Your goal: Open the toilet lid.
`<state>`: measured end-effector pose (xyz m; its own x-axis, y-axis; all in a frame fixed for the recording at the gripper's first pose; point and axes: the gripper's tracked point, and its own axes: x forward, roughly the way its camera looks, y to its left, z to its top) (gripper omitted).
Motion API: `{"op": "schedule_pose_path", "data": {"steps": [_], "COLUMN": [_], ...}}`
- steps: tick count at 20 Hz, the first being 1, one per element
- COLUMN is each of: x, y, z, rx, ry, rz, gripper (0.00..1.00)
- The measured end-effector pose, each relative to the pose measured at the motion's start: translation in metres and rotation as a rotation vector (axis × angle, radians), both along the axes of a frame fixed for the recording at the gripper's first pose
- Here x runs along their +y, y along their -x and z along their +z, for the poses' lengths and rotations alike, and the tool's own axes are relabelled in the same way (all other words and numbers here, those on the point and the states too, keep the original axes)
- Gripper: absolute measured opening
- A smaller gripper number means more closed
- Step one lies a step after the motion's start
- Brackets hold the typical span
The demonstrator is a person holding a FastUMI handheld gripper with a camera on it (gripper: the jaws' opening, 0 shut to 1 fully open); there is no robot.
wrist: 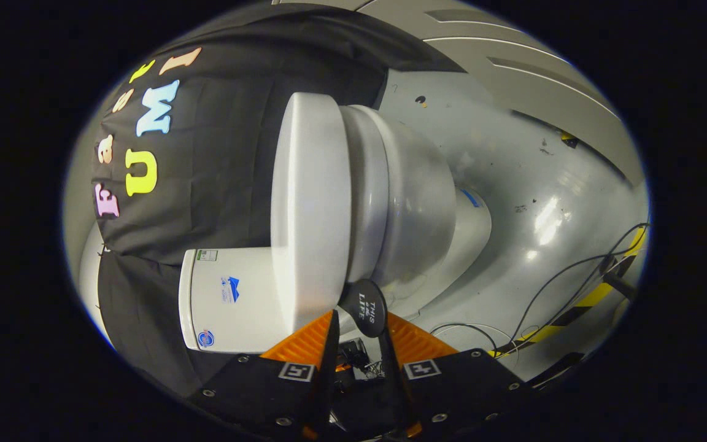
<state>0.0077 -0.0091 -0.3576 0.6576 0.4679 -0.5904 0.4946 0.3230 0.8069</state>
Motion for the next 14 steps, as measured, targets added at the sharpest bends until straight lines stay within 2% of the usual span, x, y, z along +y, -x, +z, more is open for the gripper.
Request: {"op": "schedule_pose_path", "data": {"steps": [2, 5, 10, 14], "x": [-0.001, -0.002, -0.001, -0.002], "y": [0.001, 0.001, -0.002, -0.002], "z": [0.0, 0.002, 0.01, 0.011], "rx": [0.01, -0.001, -0.002, 0.012], "ry": [-0.019, -0.011, -0.043, -0.033], "rz": [-0.02, -0.028, -0.077, -0.097], "gripper": [0.22, 0.17, 0.02, 0.0]}}
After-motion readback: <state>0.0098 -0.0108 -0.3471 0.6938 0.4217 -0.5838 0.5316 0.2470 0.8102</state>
